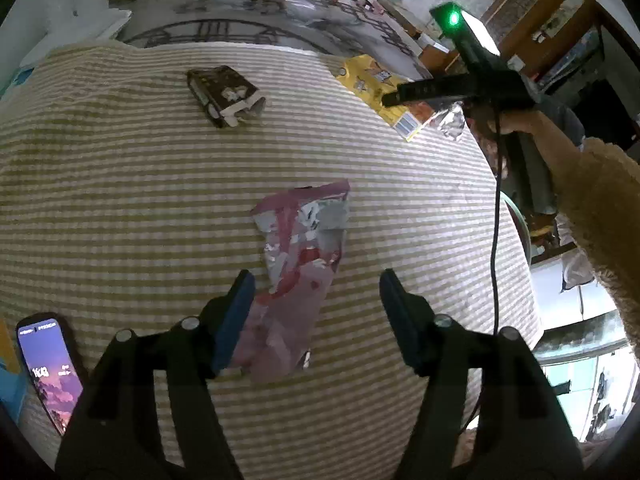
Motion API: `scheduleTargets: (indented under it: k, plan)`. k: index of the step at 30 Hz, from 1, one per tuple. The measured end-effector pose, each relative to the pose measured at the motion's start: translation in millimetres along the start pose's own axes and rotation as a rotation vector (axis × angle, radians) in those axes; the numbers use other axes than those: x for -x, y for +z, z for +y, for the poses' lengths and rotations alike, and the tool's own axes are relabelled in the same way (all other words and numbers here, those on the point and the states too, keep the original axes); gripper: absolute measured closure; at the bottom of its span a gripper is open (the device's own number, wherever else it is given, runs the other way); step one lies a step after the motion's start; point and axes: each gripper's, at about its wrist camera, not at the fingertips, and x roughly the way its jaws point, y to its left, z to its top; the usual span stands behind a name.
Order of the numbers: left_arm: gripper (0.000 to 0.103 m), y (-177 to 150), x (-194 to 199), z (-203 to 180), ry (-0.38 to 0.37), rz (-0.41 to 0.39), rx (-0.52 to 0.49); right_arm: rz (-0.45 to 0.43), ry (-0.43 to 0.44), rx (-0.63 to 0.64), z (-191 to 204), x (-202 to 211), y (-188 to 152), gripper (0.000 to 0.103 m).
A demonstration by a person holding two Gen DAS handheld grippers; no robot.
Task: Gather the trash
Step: 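Grasp the pink foil bag with the left tool while the right grasps the yellow iced-tea carton, then carry the pink bag and yellow carton over the red bin with both tools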
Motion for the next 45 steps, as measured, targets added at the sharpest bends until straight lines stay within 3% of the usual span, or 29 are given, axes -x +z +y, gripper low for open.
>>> scheduleTargets:
  k: [5,12,17,21,22,23,25,29,40,42,45]
  plan:
    - [0.04,-1.1,1.9,2.8,0.008,-0.003,0.011,-0.042,0.086,-0.094,-5.2,16.1,-16.2,0.037]
    - [0.04,1.8,-16.1,-7.3,0.01,0.025,-0.038,-0.04,0.183,-0.209,-1.5,50.2,-84.4,0.037]
    - [0.04,3.8,-32.8,-10.7,0.028,0.056,-0.063,-0.031,0.194,-0.267,9.3,63.1,-138.7,0.037]
    - [0.042,8.1,-44.6,-5.5,0.059,0.07,-0.044,-0.017,0.204,-0.34,12.9,63.0,-163.7,0.036]
    - [0.045,8.3,-46.5,-4.6,0.07,0.073,-0.041,-0.019,0.211,-0.357,13.1,62.1,-166.7,0.036]
    - [0.056,8.5,-47.8,-4.3,0.077,0.075,-0.042,-0.023,0.213,-0.375,13.0,61.4,-168.1,0.035]
    - [0.057,7.9,-49.2,-5.5,0.089,0.075,-0.05,-0.035,0.2,-0.376,14.8,64.3,-169.3,0.034]
    - [0.069,6.9,-42.6,-9.5,0.106,0.056,-0.068,-0.069,0.153,-0.318,22.5,70.3,-162.6,0.032]
    - [0.07,13.5,-3.0,-28.2,0.096,-0.054,-0.073,-0.024,0.13,-0.265,35.9,38.1,-152.2,0.03]
    - [0.07,14.5,2.3,-33.0,0.091,-0.068,-0.079,-0.025,0.132,-0.263,34.7,34.9,-154.9,0.037]
    - [0.07,17.1,6.8,-40.0,0.085,-0.082,-0.087,-0.044,0.131,-0.259,32.2,38.8,-159.2,0.039]
